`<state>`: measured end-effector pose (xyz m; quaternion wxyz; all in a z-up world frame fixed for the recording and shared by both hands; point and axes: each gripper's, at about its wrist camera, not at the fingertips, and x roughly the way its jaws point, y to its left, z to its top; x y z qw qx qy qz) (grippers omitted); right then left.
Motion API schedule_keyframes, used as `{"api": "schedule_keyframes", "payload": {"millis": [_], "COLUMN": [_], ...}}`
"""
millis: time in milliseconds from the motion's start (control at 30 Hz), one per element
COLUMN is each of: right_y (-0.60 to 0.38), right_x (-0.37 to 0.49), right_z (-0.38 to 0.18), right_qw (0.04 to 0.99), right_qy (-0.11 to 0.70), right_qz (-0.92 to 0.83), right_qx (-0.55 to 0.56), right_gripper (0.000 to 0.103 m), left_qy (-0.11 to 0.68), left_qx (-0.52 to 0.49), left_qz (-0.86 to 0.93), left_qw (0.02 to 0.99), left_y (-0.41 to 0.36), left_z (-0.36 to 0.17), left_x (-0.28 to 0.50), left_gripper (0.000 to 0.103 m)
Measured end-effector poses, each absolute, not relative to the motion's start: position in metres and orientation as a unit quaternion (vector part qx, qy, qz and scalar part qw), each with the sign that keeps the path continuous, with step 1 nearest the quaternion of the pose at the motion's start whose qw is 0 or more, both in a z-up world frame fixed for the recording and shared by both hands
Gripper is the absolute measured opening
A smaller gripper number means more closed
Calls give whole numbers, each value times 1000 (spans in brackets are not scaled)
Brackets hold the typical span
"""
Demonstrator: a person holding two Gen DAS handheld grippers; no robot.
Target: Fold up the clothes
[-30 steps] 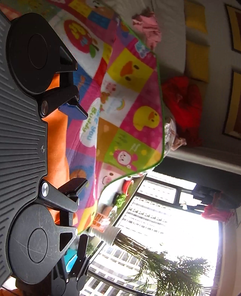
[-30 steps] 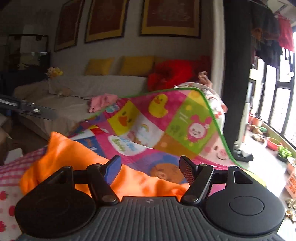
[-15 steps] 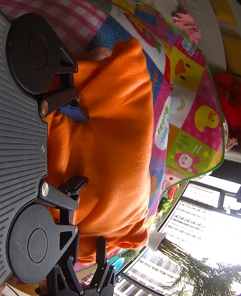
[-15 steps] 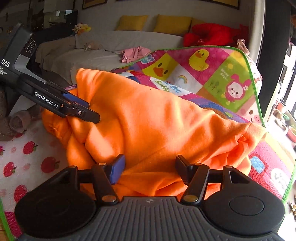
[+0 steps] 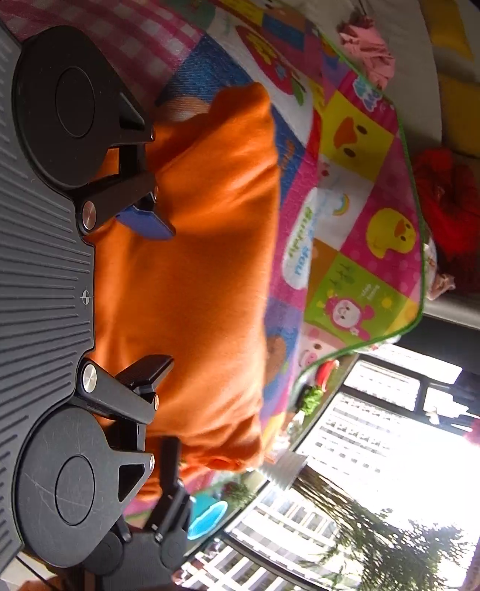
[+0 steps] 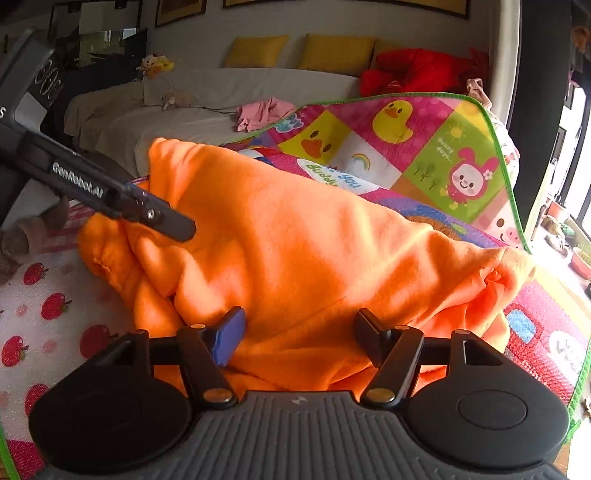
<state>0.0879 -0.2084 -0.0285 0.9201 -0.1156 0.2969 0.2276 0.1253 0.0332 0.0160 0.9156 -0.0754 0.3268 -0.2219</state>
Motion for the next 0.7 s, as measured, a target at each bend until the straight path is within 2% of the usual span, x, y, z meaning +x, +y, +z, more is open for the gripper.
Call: {"api": "schedule_keyframes", "payload": {"millis": [133, 300, 467, 567, 700], "right_y": [-208, -211, -224, -231, -230], "right_x": [85, 88, 121, 142, 182], "right_z": [-31, -23, 7, 24, -6], "right_qw": [921, 919, 939, 950, 933], "right_qy": [295, 295, 262, 241, 310], "right_qz": [224, 233, 201, 178, 160], "right_qx": [-119, -117, -100, -89, -85], "right_gripper": [67, 67, 75, 75, 75], "left_qy": [277, 339, 340, 342, 341], "left_qx": [-119, -133, -105, -103, -101], "left_qz": [-244, -223, -221, -223, -224], "left_qw": [922, 904, 908, 907, 907], "left_y": [31, 21, 17, 18, 19], "left_z": [38, 2, -11, -13, -13], "left_x": [137, 169, 166, 166, 164], "left_gripper": [83, 82, 83, 83, 83]}}
